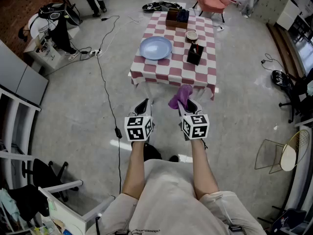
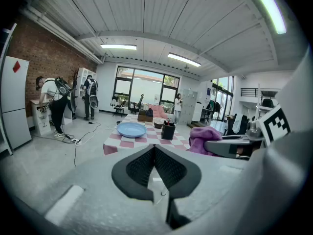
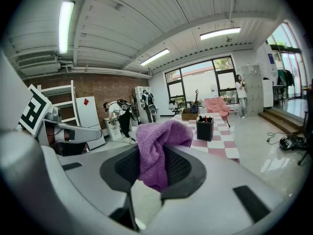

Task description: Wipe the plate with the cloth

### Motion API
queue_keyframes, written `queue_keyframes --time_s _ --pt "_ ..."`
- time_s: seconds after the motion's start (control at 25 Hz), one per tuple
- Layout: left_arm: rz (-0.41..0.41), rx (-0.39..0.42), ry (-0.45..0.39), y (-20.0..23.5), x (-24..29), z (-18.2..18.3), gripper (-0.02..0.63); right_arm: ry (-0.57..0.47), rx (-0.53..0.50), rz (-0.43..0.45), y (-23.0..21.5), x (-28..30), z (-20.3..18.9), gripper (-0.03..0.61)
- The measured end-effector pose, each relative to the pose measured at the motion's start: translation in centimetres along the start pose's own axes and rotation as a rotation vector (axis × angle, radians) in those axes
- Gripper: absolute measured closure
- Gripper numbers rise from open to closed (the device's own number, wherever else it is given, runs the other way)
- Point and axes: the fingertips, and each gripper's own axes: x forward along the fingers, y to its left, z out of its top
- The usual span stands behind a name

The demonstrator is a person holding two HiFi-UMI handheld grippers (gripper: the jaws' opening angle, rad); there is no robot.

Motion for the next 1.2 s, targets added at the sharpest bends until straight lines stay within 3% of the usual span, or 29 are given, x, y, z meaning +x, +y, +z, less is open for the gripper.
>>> queue_keyframes --time_s 0.44,0.6,0.88,0.96,1.08,1.2 --pt "-0.014 0.019 0.023 2.7 1.2 0.7 0.604 0.001 0.019 -0.021 1.1 3.2 1.0 0.457" --pt "-0.044 0.032 0.025 3.9 2.2 2.4 0.604 -0.033 0.078 -0.032 1.7 4.6 2.4 0.457" --pt "-0.064 0.004 0.003 7.1 6.4 6.4 0.604 -0.026 0.074 -0.070 2.3 8.8 4.9 0.454" --pt "-0.059 -0.023 -0.029 8.0 8.3 9.3 0.604 -0.040 0.091 -0.096 1.6 11.0 7.1 0.454" --pt "-0.039 -0.140 -0.084 9.0 9.4 12.8 0.604 -0.038 0.121 -0.144 1.5 13.3 9.8 0.454" --pt "-0.063 -0.129 -0.076 9.4 7.7 11.6 0.603 -0.035 0.135 -0.148 3.8 13.2 10.0 0.454"
